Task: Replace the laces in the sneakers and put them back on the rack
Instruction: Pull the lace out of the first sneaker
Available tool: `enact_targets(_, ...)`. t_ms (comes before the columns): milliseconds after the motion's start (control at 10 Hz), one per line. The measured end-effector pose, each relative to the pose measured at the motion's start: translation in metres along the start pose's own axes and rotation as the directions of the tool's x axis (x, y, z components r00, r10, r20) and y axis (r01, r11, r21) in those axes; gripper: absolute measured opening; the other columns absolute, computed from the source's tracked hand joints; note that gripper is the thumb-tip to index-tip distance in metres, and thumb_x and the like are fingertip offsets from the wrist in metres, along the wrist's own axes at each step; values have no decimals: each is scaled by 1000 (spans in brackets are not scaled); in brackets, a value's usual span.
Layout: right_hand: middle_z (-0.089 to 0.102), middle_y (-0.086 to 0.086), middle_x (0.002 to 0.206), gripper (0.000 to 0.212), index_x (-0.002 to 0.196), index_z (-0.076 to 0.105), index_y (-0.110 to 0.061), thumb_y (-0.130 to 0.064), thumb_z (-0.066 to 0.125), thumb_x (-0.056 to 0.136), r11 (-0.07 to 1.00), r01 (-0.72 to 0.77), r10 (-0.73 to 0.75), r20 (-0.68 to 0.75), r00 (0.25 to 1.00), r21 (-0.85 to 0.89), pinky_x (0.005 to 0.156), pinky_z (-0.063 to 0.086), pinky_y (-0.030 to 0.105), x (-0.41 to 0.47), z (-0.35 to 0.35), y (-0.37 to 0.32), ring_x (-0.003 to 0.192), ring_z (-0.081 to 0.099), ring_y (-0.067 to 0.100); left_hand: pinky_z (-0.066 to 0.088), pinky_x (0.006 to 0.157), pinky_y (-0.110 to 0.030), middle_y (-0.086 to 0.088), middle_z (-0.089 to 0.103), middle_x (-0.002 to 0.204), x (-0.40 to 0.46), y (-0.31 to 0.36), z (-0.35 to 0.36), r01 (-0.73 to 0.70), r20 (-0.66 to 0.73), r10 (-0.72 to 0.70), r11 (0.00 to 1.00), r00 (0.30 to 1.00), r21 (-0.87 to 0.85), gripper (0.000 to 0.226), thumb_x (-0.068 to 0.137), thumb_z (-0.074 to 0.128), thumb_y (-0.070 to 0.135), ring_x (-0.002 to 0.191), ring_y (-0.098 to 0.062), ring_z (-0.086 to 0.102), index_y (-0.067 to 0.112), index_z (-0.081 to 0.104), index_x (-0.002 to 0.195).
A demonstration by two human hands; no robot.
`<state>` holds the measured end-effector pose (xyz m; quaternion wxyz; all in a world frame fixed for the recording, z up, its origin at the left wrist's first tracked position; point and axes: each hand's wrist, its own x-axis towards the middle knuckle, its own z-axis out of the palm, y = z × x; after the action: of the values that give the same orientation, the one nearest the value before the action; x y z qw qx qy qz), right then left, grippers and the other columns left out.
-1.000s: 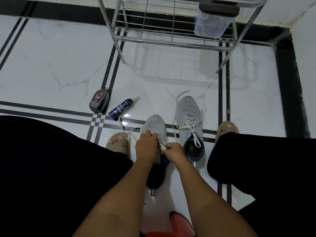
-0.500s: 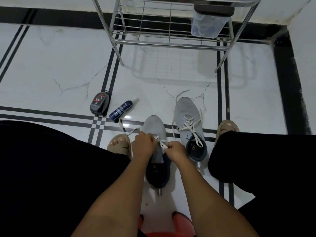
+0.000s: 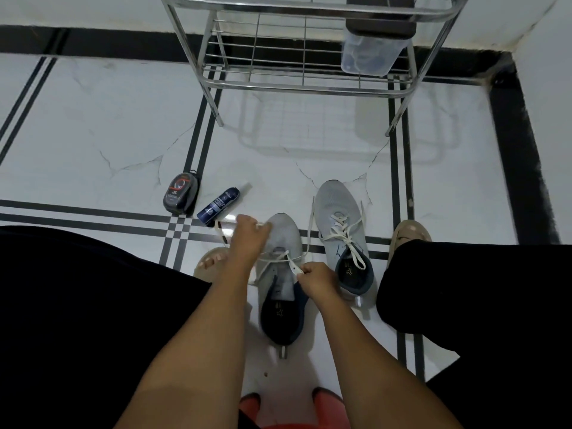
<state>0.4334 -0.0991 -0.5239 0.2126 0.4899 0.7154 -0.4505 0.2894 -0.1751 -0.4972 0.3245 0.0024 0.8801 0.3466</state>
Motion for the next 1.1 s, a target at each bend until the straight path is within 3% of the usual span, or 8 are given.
enact_targets(300, 70, 9, 97, 23, 93, 72, -20, -16, 52, 83, 999, 3, -3, 1, 1000, -38, 75, 52, 32, 0, -1, -1, 91, 63, 31, 39, 66, -27, -8, 59, 86, -29, -31, 41, -173, 227, 104, 934, 968, 312, 17, 90, 61, 26, 89, -28, 61, 12, 70, 87)
enact_targets(400, 69, 8, 96, 21, 94, 71, -18, -17, 52, 87, 1000, -17, 17, 2, 1000, -13, 72, 50, 30, 2, -2, 5, 88, 62, 30, 47, 66, -23, -6, 55, 80, -22, -17, 20, 277, 96, -287, 701, 953, -657, 17, 95, 51, 13, 74, -24, 55, 8, 61, 83)
enact_targets(500, 63, 6, 86, 17, 90, 70, -17, -15, 53, 88, 999, -41, 41, 8, 999, 34, 67, 42, 25, 2, -2, 10, 82, 58, 27, 54, 55, -29, -7, 53, 72, 1, -18, -10, 201, 189, -453, -23, 871, -979, 24, 100, 36, 15, 61, -17, 53, 7, 48, 81)
enact_targets(600, 64, 6, 89, 16, 85, 67, -23, -16, 53, 88, 999, -31, 30, 12, 999, 24, 67, 41, 24, 2, -1, 7, 85, 60, 28, 39, 50, -25, -4, 56, 70, 14, -8, -7, 242, 25, -250, 904, 968, -351, 30, 96, 49, 42, 56, -16, 49, 12, 48, 96)
enact_targets(800, 69, 8, 100, 20, 94, 71, -23, -18, 54, 87, 999, -28, 28, -6, 1000, -22, 67, 42, 25, 1, -1, 5, 93, 64, 31, 45, 82, -32, -7, 65, 111, -11, -32, 42, -386, 389, 163, 692, 907, 610, 29, 92, 54, 33, 104, -25, 60, 20, 62, 117)
enact_targets(900, 69, 7, 102, 23, 99, 71, -23, -18, 53, 87, 999, -36, 36, -8, 999, -8, 67, 43, 25, 3, 0, 6, 93, 64, 30, 45, 77, -32, -8, 67, 103, -18, -34, 46, -374, 300, 249, 779, 921, 504, 26, 94, 53, 30, 98, -26, 62, 15, 68, 110)
enact_targets(1000, 69, 8, 100, 23, 100, 71, -18, -16, 51, 88, 998, -56, 56, -10, 998, 6, 66, 45, 26, 3, -3, 7, 88, 63, 29, 45, 62, -28, -7, 61, 92, -7, -26, 29, 189, 34, -187, 939, 982, -286, 23, 95, 52, 21, 75, -20, 58, 10, 63, 111)
enact_targets(1100, 65, 8, 96, 22, 99, 67, -12, -13, 49, 87, 997, -70, 70, 19, 997, -26, 67, 44, 27, 2, -6, 7, 83, 58, 28, 50, 75, -35, -19, 57, 125, 10, -26, -4, 391, -48, -540, 665, 840, -636, 42, 97, 48, 31, 99, -25, 58, 8, 46, 133)
